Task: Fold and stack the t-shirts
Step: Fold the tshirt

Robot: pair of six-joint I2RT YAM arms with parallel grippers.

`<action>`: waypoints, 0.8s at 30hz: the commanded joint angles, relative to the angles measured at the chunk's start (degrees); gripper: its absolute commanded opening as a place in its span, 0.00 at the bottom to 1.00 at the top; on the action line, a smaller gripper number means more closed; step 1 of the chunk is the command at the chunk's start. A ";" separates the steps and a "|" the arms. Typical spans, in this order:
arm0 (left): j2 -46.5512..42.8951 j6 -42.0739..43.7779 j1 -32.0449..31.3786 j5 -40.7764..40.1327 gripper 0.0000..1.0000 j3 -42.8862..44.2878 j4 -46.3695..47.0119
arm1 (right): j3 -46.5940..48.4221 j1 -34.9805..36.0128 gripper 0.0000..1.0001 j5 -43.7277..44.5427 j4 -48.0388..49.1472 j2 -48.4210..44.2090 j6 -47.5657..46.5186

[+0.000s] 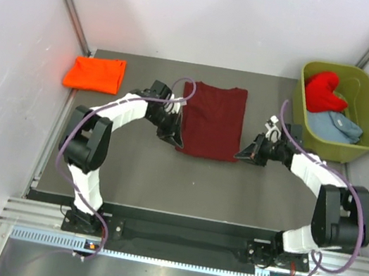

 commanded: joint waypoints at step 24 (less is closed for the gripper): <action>-4.48 5.26 1.26 0.68 0.00 9.42 -1.05 | 17.36 -2.13 0.00 0.29 1.41 2.50 0.32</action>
